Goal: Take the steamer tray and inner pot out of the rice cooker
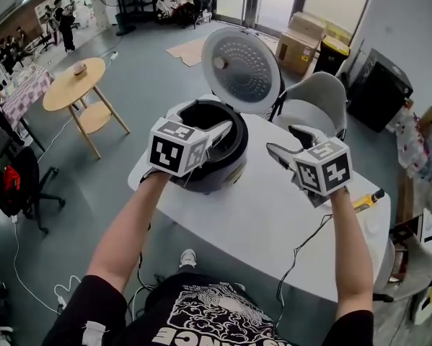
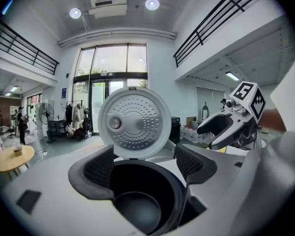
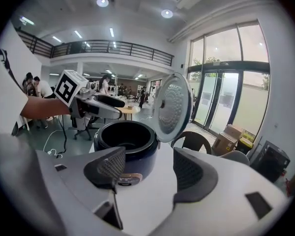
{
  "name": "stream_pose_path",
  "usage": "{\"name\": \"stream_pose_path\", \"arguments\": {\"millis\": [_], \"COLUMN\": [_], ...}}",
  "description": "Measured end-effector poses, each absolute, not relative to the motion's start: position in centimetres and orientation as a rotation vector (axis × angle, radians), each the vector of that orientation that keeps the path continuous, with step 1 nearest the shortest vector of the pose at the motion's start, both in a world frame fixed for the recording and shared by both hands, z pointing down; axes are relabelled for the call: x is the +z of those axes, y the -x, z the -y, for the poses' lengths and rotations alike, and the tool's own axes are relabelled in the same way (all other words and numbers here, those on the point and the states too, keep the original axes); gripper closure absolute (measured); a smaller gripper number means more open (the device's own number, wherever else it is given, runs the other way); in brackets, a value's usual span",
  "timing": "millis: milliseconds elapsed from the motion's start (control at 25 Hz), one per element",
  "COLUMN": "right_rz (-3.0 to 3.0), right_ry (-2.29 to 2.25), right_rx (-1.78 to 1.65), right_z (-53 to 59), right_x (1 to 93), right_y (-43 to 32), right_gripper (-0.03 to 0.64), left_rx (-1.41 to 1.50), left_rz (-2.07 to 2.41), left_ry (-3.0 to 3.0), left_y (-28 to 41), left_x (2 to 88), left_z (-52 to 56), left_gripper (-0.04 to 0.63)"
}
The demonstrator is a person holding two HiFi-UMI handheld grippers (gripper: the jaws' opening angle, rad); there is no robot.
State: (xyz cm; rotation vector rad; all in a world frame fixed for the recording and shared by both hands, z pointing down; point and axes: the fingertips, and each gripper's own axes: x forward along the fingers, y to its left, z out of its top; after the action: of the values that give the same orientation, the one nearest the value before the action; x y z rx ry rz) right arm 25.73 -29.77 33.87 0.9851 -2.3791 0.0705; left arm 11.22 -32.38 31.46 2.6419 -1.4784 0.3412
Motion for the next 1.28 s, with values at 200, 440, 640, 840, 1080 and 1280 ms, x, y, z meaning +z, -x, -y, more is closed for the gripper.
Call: {"name": "stream_pose_path", "arguments": {"millis": [200, 440, 640, 840, 1080, 1280], "right_rz": [2.398, 2.409, 2.403, 2.381, 2.339, 2.34], "right_ry": [-0.983, -1.029, -1.06, -1.093, -1.142, -1.143], "right_rx": [0.12, 0.253, 0.429, 0.616, 0.789, 0.964], "right_z": [31.3, 33.4, 34.6, 34.9, 35.3, 35.2], "right_x": [34.6, 36.1, 37.8, 39.7, 41.2, 42.2], "right_y": [-20.4, -17.0, -15.9, -14.1, -14.0, -13.2], "right_gripper": [0.299, 0.304, 0.307, 0.307, 0.307, 0.31], "left_rx": [0.346, 0.333, 0.302, 0.284, 0.202, 0.209], "left_rz": [1.48, 1.39, 1.206, 0.928, 0.698, 0.573], "left_ry": [-2.608, -2.563, -2.465, -2.361, -2.157, -2.063], "left_y": [-4.8, -0.2, 2.1, 3.7, 4.6, 5.5], "left_x": [32.3, 34.1, 35.7, 37.7, 40.1, 41.4], "left_z": [33.8, 36.3, 38.5, 39.6, 40.8, 40.7], "left_gripper": [0.21, 0.21, 0.21, 0.21, 0.21, 0.21]}}
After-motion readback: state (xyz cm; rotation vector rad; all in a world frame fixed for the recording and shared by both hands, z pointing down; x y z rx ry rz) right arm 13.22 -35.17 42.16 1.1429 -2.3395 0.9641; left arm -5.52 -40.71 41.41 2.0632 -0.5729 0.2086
